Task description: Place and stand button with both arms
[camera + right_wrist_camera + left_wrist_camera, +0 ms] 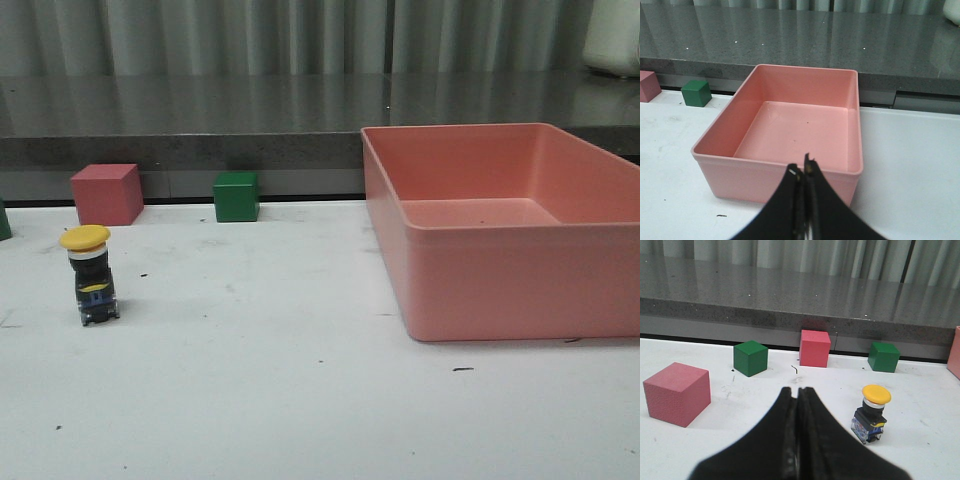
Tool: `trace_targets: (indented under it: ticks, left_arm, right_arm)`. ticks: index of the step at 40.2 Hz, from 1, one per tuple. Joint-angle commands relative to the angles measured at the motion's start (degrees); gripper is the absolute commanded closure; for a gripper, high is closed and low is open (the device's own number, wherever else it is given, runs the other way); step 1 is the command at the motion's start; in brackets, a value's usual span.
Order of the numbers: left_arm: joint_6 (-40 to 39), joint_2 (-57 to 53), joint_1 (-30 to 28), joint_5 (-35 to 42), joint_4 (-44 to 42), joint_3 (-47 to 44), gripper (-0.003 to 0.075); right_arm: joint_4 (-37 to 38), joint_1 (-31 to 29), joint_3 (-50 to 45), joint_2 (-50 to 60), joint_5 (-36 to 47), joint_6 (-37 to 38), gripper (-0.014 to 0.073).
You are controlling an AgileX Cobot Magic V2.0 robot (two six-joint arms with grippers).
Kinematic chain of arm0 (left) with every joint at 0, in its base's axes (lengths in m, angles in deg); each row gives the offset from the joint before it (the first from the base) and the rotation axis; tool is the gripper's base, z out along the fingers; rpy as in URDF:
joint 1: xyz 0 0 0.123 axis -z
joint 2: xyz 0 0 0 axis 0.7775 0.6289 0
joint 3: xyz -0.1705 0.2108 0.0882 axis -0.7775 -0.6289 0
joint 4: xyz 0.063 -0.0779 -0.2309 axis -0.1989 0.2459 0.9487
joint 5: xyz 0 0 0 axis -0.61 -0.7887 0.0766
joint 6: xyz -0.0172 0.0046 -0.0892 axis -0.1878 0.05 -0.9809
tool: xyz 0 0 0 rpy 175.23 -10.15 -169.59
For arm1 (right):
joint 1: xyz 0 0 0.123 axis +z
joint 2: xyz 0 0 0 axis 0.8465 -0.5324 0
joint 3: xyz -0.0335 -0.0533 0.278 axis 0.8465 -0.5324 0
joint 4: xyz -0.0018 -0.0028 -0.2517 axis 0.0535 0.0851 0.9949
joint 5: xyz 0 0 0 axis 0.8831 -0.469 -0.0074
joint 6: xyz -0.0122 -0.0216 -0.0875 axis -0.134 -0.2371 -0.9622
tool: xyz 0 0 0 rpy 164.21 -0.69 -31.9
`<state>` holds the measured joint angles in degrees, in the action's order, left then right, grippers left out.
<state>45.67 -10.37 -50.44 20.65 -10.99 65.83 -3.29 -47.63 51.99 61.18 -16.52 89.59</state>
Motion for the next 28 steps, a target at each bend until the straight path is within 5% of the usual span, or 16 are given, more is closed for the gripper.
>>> trace_targets:
  ticks: [1,14,28]
  left_arm:
    - [-0.4,-1.4,-0.1,4.5,0.4,-0.8,0.074]
    - [-0.4,-1.4,-0.1,4.5,0.4,-0.8,0.074]
    - [-0.4,-1.4,-0.1,4.5,0.4,-0.8,0.074]
  right_arm:
    - [0.7,-0.3,1.4,-0.6,4.7,-0.8,0.0655]
    - [0.7,-0.3,0.5,-0.6,6.1,-0.8,0.0655]
    - [-2.2,-6.6,-17.0,-0.1,21.7,-0.8,0.0655]
